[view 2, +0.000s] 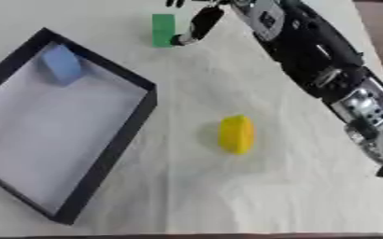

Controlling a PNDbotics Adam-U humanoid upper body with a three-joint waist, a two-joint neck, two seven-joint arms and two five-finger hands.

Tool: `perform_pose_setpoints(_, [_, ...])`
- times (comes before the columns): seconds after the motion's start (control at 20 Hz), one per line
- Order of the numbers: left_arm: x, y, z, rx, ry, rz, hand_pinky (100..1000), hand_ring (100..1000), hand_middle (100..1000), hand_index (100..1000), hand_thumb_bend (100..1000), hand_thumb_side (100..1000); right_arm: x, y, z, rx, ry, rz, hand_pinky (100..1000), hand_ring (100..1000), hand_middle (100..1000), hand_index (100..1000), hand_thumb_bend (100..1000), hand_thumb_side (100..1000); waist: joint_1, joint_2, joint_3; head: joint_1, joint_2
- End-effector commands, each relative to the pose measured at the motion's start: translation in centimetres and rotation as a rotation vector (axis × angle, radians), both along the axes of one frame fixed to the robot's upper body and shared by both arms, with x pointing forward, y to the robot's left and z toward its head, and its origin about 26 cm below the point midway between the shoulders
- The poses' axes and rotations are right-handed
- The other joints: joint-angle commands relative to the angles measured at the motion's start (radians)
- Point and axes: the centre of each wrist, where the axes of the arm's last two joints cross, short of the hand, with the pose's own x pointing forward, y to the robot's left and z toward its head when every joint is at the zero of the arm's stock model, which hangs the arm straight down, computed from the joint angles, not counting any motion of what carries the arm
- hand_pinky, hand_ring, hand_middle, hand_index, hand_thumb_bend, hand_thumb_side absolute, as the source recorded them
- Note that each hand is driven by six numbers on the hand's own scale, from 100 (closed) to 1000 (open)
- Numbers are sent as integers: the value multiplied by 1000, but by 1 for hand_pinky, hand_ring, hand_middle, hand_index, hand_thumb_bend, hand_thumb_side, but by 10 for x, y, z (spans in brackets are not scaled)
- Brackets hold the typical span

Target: Pick up objects on the table and place them in the box.

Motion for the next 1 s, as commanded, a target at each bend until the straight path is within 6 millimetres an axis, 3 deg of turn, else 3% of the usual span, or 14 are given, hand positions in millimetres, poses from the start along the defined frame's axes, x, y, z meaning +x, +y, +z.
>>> perform_pose_setpoints(0.05, [-7, 6, 12, 25, -34, 23, 844, 721, 801, 828, 192, 519, -3, 0, 13, -18, -26, -2, 1000, 882, 870, 993, 417, 338, 5, -23, 2, 4, 2])
perform_pose_setpoints(0.5, [-8, 5, 13, 26, -39, 18, 845, 721, 802, 828, 189, 520, 0, -1, 8, -18, -9, -28, 1000, 879, 867, 992, 420, 323, 3, -14, 9, -10, -9])
perform_pose_setpoints(1.0, [-9, 4, 15, 25, -49, 13, 847, 720, 802, 828, 179, 526, -3, -5, 23, -6, -82, -54, 1000, 881, 867, 990, 414, 323, -5, 6, 23, -32, -28])
